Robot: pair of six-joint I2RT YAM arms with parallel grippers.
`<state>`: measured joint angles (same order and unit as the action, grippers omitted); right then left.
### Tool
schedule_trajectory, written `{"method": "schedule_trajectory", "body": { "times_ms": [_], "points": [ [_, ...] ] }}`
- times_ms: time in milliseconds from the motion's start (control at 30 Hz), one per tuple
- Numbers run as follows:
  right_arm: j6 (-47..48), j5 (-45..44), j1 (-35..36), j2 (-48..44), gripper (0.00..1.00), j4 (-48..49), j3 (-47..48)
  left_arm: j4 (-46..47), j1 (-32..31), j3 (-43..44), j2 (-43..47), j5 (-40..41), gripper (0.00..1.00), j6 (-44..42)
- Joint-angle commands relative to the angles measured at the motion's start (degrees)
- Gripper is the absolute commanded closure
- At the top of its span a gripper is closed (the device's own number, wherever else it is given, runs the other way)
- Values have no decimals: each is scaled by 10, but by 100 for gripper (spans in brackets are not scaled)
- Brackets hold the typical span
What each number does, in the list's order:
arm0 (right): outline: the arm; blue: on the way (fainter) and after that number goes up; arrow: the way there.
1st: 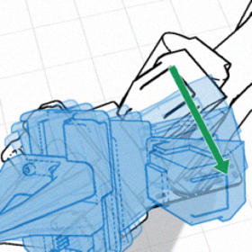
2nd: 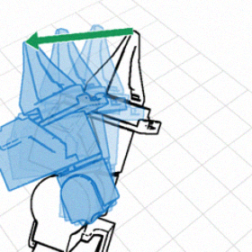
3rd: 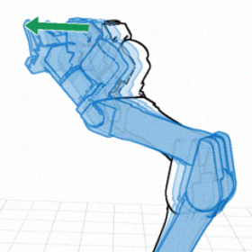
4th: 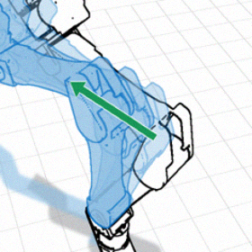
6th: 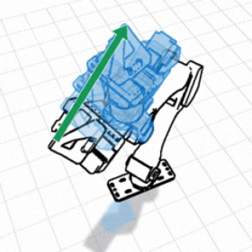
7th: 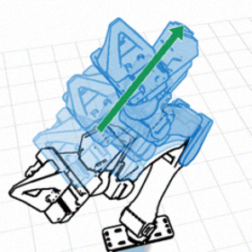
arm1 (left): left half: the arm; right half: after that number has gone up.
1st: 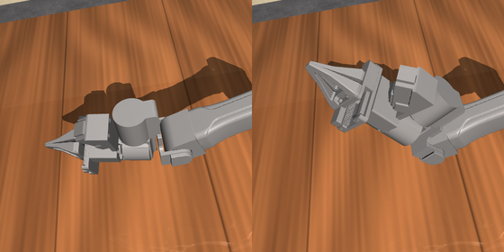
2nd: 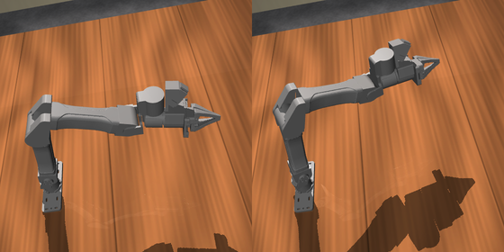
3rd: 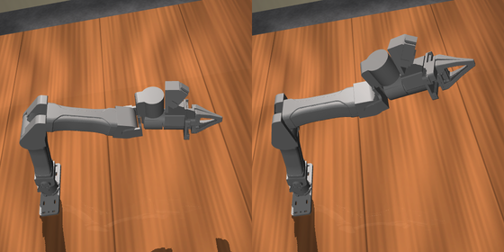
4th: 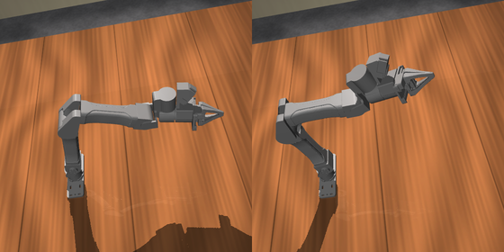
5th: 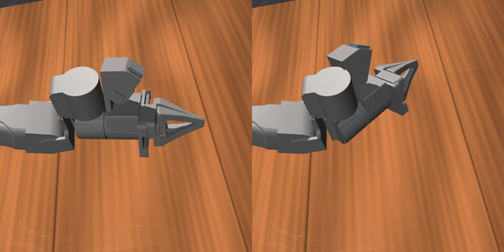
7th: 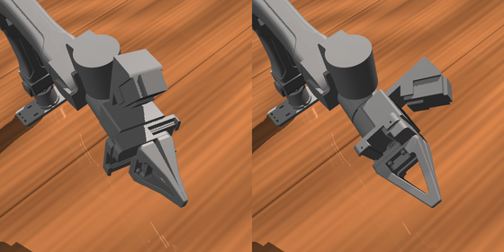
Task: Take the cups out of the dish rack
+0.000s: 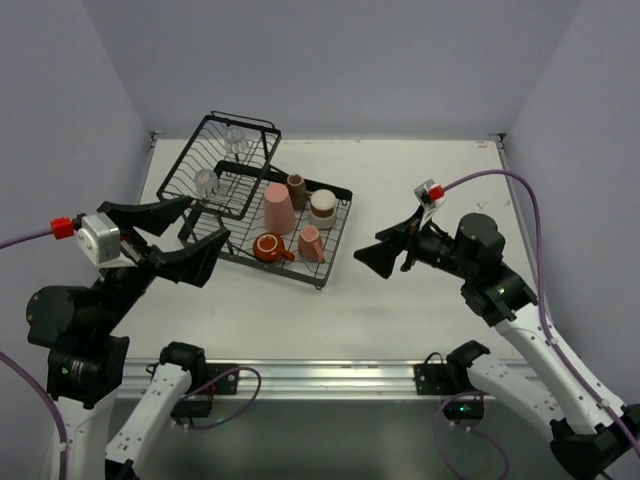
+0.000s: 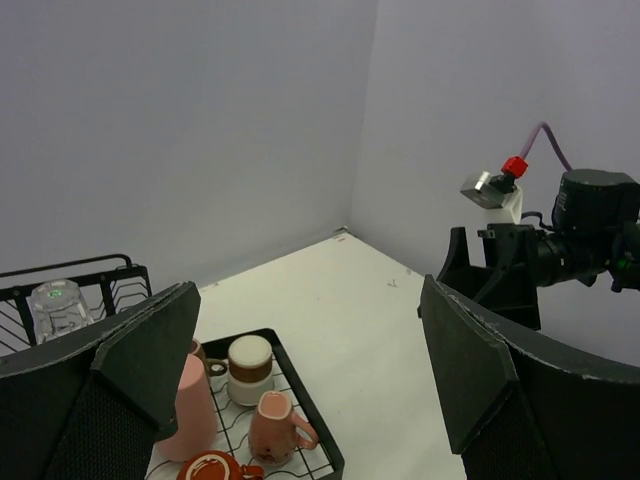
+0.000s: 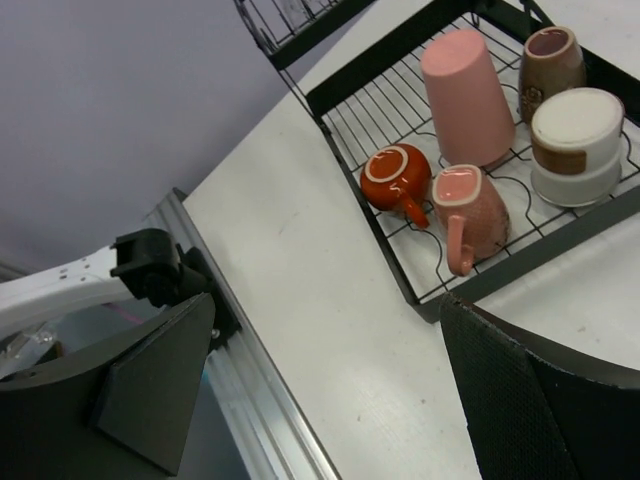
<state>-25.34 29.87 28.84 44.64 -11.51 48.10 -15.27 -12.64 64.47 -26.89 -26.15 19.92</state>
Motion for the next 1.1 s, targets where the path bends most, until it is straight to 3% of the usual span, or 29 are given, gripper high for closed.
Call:
{"method": "schedule_trajectory", "body": {
  "times_ms": [0,200,400,667,900,1067],
  "points": [
    [35,-75,17,7,3,-14,34,18,3,-13,0,-26,0,-8],
    [65,-190,85,66,2,-24,58,30,-1,-56,16,-35,0,40],
    [89,-300,160,163,2,-12,98,71,-2,-130,27,-108,0,106],
    [94,-348,199,341,15,7,172,111,-2,-173,39,-136,0,159],
    [88,-381,202,453,14,20,219,115,-6,-195,33,-129,16,162],
    [86,-408,202,509,15,25,255,118,-9,-199,30,-125,20,165]
  ]
}}
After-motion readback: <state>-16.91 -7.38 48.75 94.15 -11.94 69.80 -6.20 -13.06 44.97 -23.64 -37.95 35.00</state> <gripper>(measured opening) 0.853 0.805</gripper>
